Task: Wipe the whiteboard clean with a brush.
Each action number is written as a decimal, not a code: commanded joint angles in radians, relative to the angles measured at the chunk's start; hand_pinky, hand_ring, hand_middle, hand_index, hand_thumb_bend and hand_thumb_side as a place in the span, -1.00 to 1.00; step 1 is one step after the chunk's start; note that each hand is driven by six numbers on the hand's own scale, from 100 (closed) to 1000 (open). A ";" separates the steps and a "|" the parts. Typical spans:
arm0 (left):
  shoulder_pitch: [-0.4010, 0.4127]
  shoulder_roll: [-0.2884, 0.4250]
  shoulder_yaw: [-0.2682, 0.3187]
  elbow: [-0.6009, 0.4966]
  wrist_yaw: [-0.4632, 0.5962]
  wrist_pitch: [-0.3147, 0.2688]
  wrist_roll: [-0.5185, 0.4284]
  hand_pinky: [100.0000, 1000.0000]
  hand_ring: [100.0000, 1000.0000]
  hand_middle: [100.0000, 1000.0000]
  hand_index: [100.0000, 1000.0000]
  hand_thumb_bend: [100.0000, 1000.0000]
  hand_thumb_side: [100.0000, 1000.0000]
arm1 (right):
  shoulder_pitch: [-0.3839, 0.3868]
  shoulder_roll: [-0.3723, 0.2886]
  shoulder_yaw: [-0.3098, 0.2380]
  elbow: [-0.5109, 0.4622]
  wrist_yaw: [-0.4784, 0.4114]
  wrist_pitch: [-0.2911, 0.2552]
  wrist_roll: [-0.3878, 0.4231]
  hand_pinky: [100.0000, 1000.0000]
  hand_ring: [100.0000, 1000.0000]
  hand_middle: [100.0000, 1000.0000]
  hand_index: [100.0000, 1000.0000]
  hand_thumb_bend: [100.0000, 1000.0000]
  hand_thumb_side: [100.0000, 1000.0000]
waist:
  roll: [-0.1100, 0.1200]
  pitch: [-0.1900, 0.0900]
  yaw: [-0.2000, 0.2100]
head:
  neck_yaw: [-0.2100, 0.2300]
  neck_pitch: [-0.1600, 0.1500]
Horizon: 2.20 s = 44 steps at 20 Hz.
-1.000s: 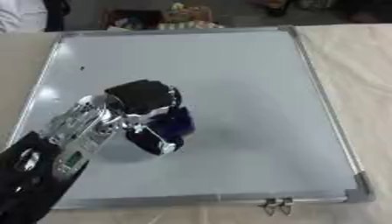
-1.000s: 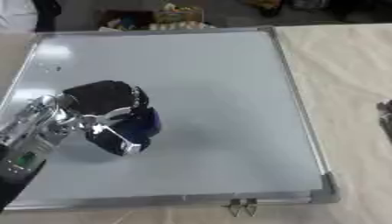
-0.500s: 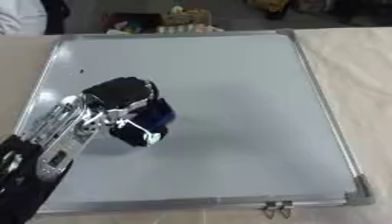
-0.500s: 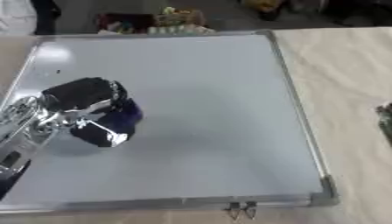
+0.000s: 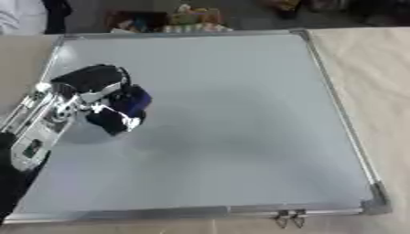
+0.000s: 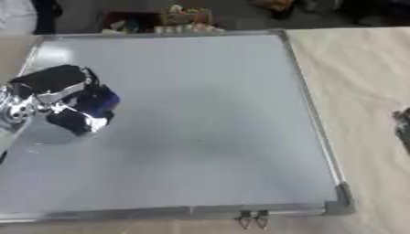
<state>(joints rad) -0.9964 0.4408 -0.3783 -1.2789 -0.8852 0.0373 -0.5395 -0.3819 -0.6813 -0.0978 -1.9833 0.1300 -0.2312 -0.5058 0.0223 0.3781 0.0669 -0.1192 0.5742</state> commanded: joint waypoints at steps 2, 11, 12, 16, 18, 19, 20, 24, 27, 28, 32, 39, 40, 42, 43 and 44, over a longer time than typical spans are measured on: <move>-0.035 0.036 0.045 0.049 -0.024 0.014 0.017 -0.49 -0.22 -0.26 -0.87 -0.79 -0.38 | -0.012 -0.018 -0.010 -0.017 0.001 -0.001 -0.005 0.64 0.59 0.61 0.74 -1.00 1.00 | -0.002 -0.014 -0.005 | 0.010 -0.012; -0.073 0.063 0.124 0.179 -0.091 0.046 0.079 -0.48 -0.21 -0.25 -0.87 -0.78 -0.39 | -0.020 -0.017 -0.010 -0.017 0.003 -0.003 -0.005 0.64 0.59 0.61 0.74 -1.00 1.00 | -0.002 0.008 -0.018 | 0.056 -0.046; -0.079 0.067 0.134 0.193 -0.100 0.051 0.088 -0.48 -0.21 -0.26 -0.87 -0.78 -0.39 | -0.022 -0.017 -0.010 -0.017 0.004 -0.003 -0.006 0.64 0.59 0.61 0.74 -1.00 1.00 | -0.002 0.011 -0.020 | 0.062 -0.050; -0.100 0.085 0.176 0.239 -0.128 0.070 0.131 -0.49 -0.22 -0.27 -0.87 -0.79 -0.40 | -0.023 -0.015 -0.011 -0.017 0.006 -0.004 -0.006 0.64 0.59 0.61 0.74 -1.00 1.00 | -0.001 0.024 -0.028 | 0.086 -0.070; -0.108 0.093 0.193 0.251 -0.129 0.079 0.149 -0.50 -0.23 -0.28 -0.87 -0.80 -0.40 | -0.024 -0.014 -0.011 -0.017 0.008 -0.004 -0.007 0.64 0.59 0.61 0.74 -1.00 1.00 | -0.002 0.030 -0.032 | 0.095 -0.078; -0.112 0.097 0.200 0.256 -0.128 0.084 0.156 -0.50 -0.23 -0.28 -0.87 -0.80 -0.40 | -0.025 -0.014 -0.011 -0.017 0.009 -0.004 -0.007 0.64 0.59 0.61 0.74 -1.00 1.00 | -0.002 0.033 -0.033 | 0.101 -0.082; -0.115 0.102 0.207 0.262 -0.127 0.090 0.162 -0.50 -0.23 -0.28 -0.87 -0.80 -0.40 | -0.026 -0.015 -0.012 -0.017 0.010 -0.004 -0.008 0.64 0.59 0.61 0.74 -1.00 1.00 | -0.003 0.036 -0.036 | 0.107 -0.086; -0.130 0.112 0.230 0.286 -0.125 0.110 0.184 -0.51 -0.24 -0.29 -0.87 -0.81 -0.40 | -0.031 -0.014 -0.012 -0.017 0.012 -0.006 -0.008 0.64 0.59 0.61 0.74 -1.00 1.00 | -0.004 0.049 -0.046 | 0.124 -0.104; -0.142 0.119 0.243 0.305 -0.132 0.123 0.199 -0.51 -0.24 -0.29 -0.87 -0.82 -0.40 | -0.034 -0.013 -0.012 -0.017 0.013 -0.008 -0.008 0.64 0.59 0.61 0.74 -1.00 1.00 | -0.005 0.058 -0.056 | 0.132 -0.116; -0.146 0.121 0.247 0.310 -0.135 0.125 0.203 -0.51 -0.24 -0.29 -0.87 -0.82 -0.40 | -0.035 -0.013 -0.012 -0.017 0.013 -0.008 -0.008 0.64 0.59 0.61 0.74 -1.00 1.00 | -0.005 0.060 -0.058 | 0.134 -0.118; -0.164 0.131 0.258 0.325 -0.149 0.131 0.208 -0.50 -0.23 -0.29 -0.87 -0.82 -0.41 | -0.036 -0.012 -0.012 -0.017 0.015 -0.008 -0.008 0.64 0.59 0.61 0.74 -1.00 1.00 | -0.003 0.067 -0.067 | 0.136 -0.119; -0.192 0.144 0.279 0.364 -0.189 0.146 0.198 -0.50 -0.23 -0.28 -0.87 -0.81 -0.43 | -0.039 -0.012 -0.013 -0.017 0.015 -0.009 -0.008 0.64 0.59 0.61 0.74 -1.00 1.00 | 0.002 0.074 -0.079 | 0.141 -0.125; -0.194 0.144 0.281 0.369 -0.193 0.147 0.197 -0.49 -0.23 -0.28 -0.86 -0.80 -0.43 | -0.039 -0.012 -0.013 -0.017 0.015 -0.009 -0.008 0.64 0.59 0.61 0.74 -1.00 1.00 | 0.002 0.075 -0.081 | 0.143 -0.126; -0.195 0.143 0.284 0.377 -0.198 0.147 0.194 -0.49 -0.23 -0.30 -0.86 -0.79 -0.44 | -0.038 -0.011 -0.013 -0.017 0.016 -0.009 -0.008 0.65 0.59 0.61 0.74 -1.00 1.00 | 0.003 0.077 -0.084 | 0.144 -0.128; -0.196 0.143 0.285 0.380 -0.201 0.147 0.192 -0.50 -0.23 -0.31 -0.86 -0.79 -0.44 | -0.038 -0.011 -0.013 -0.017 0.016 -0.009 -0.008 0.65 0.59 0.61 0.74 -1.00 1.00 | 0.003 0.078 -0.084 | 0.145 -0.128; -0.195 0.142 0.285 0.383 -0.204 0.147 0.190 -0.50 -0.23 -0.31 -0.86 -0.80 -0.44 | -0.038 -0.010 -0.013 -0.017 0.016 -0.009 -0.008 0.65 0.59 0.61 0.74 -1.00 1.00 | 0.003 0.078 -0.085 | 0.148 -0.129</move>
<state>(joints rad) -1.1697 0.5461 -0.1051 -0.8902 -1.0821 0.1820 -0.3469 -0.4124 -0.6737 -0.0981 -1.9833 0.1401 -0.2375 -0.5116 0.0262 0.4781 -0.0174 0.0242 0.4580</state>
